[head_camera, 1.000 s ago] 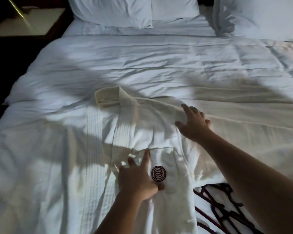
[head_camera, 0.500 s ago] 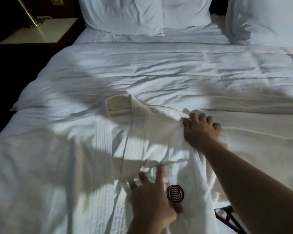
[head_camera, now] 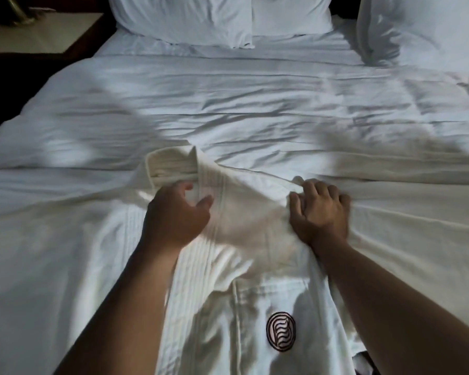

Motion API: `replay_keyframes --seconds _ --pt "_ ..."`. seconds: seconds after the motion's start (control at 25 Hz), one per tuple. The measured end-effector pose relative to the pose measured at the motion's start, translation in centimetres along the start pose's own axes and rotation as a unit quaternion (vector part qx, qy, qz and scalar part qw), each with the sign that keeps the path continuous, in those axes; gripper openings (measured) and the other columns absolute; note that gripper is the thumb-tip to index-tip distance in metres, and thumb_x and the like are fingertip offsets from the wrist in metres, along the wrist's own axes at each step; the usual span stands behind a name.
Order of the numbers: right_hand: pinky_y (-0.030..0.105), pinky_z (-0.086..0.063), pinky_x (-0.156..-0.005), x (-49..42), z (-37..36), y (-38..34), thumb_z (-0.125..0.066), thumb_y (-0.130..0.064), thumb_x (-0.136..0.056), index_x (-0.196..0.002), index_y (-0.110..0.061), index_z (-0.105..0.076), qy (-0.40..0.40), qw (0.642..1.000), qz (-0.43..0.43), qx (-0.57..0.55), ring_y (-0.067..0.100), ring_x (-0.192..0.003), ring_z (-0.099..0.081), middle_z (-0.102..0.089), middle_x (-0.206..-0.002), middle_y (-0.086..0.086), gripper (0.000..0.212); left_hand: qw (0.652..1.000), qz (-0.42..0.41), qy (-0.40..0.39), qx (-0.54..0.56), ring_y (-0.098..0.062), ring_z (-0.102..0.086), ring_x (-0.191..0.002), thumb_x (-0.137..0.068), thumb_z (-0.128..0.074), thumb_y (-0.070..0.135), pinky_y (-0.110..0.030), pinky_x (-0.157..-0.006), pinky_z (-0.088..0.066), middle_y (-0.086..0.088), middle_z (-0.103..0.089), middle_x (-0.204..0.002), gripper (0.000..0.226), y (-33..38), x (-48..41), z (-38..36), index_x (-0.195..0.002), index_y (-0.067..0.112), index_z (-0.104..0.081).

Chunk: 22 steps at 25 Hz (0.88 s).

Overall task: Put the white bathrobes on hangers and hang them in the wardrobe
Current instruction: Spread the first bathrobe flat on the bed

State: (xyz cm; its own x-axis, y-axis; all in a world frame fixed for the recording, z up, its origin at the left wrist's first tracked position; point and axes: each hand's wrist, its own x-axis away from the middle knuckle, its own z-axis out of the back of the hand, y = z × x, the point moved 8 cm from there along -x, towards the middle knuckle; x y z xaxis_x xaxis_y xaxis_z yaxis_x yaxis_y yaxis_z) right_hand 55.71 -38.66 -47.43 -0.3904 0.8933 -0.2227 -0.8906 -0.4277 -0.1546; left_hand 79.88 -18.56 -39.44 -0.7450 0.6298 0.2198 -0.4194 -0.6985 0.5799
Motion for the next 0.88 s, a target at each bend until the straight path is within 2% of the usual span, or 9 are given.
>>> replay_keyframes --seconds 0.12,0.16,0.32,0.4,0.56,0.6,0.68,0.76,0.88 --pt "0.046 -0.036 -0.093 0.1 -0.2 0.3 -0.039 -0.054 -0.093 -0.112 -0.025 -0.060 0.011 1.000 -0.003 -0.011 0.032 -0.115 -0.052 -0.065 -0.121 0.004 0.041 0.994 0.025 -0.056 0.087 -0.034 -0.072 -0.100 -0.081 -0.068 0.057 -0.035 -0.076 -0.056 -0.015 -0.073 -0.113 0.061 1.6 -6.1 -3.0 -0.122 0.011 -0.067" --pt "0.046 -0.036 -0.094 0.0 -0.2 0.4 -0.038 -0.055 -0.092 -0.115 -0.026 -0.060 0.011 1.000 -0.003 -0.019 0.032 -0.116 -0.052 -0.065 -0.122 0.002 0.042 0.994 0.028 -0.072 0.080 -0.037 -0.072 -0.099 -0.085 -0.068 0.054 -0.038 -0.076 -0.057 -0.020 -0.071 -0.115 0.062 2.1 -7.5 -3.6 -0.124 0.007 -0.065" --pt "0.045 -0.035 -0.097 -0.2 -0.5 0.7 -0.037 -0.059 -0.092 -0.125 -0.032 -0.059 -0.003 0.998 -0.001 -0.064 0.028 -0.119 -0.051 -0.064 -0.122 -0.004 0.048 0.998 0.013 -0.041 0.048 -0.035 -0.058 -0.124 -0.100 -0.059 0.041 -0.038 -0.102 -0.049 -0.021 -0.060 -0.139 0.052 3.1 -11.3 -2.9 -0.136 0.005 -0.060" --pt "0.045 -0.034 -0.099 -0.3 -0.5 0.8 -0.038 -0.059 -0.092 -0.129 -0.035 -0.057 0.001 0.997 0.001 -0.080 0.027 -0.120 -0.050 -0.065 -0.122 -0.005 0.048 0.997 0.003 -0.045 0.069 -0.035 -0.061 -0.120 -0.100 -0.057 0.043 -0.041 -0.104 -0.050 -0.021 -0.064 -0.132 0.048 2.6 -11.8 -3.4 -0.131 0.007 -0.065" --pt "0.046 -0.033 -0.100 -0.3 -0.7 0.6 -0.038 -0.059 -0.091 -0.129 -0.033 -0.057 -0.003 0.997 0.003 -0.076 0.028 -0.120 -0.050 -0.065 -0.123 -0.002 0.049 0.993 0.013 -0.010 0.121 -0.037 -0.070 -0.099 -0.092 -0.066 0.050 -0.049 -0.091 -0.058 -0.020 -0.073 -0.107 0.047 1.2 -10.1 -3.2 -0.110 0.007 -0.073" --pt "0.046 -0.034 -0.100 -0.3 -0.6 0.7 -0.038 -0.058 -0.092 -0.130 -0.034 -0.057 -0.001 0.997 0.000 -0.080 0.029 -0.121 -0.050 -0.064 -0.123 -0.002 0.049 0.985 0.018 -0.031 0.171 -0.039 -0.071 -0.095 -0.088 -0.069 0.054 -0.052 -0.088 -0.059 -0.019 -0.074 -0.100 0.050 1.0 -9.1 -3.1 -0.105 0.008 -0.074" --pt "0.047 -0.034 -0.100 -0.2 -0.7 0.8 -0.039 -0.057 -0.092 -0.131 -0.034 -0.056 0.001 0.996 -0.001 -0.086 0.029 -0.121 -0.051 -0.065 -0.123 -0.003 0.048 0.956 0.022 -0.138 0.259 -0.038 -0.073 -0.094 -0.082 -0.075 0.055 -0.055 -0.085 -0.058 -0.012 -0.077 -0.096 0.046 0.6 -6.0 -3.8 -0.103 0.014 -0.075" --pt "0.046 -0.034 -0.099 -0.1 -0.6 0.6 -0.039 -0.056 -0.092 -0.131 -0.034 -0.056 0.007 0.997 0.003 -0.078 0.029 -0.120 -0.051 -0.065 -0.123 -0.002 0.048 0.960 0.008 -0.204 0.194 -0.031 -0.076 -0.090 -0.085 -0.078 0.039 -0.050 -0.083 -0.060 -0.005 -0.079 -0.094 0.029 -1.1 -3.3 -4.1 -0.106 0.018 -0.076" --pt "0.046 -0.034 -0.099 -0.3 -0.6 0.6 -0.039 -0.057 -0.092 -0.131 -0.034 -0.056 0.009 0.997 0.005 -0.074 0.029 -0.120 -0.052 -0.065 -0.123 -0.001 0.049 0.990 0.027 -0.106 0.089 -0.037 -0.074 -0.079 -0.091 -0.073 0.024 -0.042 -0.072 -0.058 -0.014 -0.076 -0.081 0.013 -3.4 -3.7 -3.0 -0.093 0.012 -0.079"
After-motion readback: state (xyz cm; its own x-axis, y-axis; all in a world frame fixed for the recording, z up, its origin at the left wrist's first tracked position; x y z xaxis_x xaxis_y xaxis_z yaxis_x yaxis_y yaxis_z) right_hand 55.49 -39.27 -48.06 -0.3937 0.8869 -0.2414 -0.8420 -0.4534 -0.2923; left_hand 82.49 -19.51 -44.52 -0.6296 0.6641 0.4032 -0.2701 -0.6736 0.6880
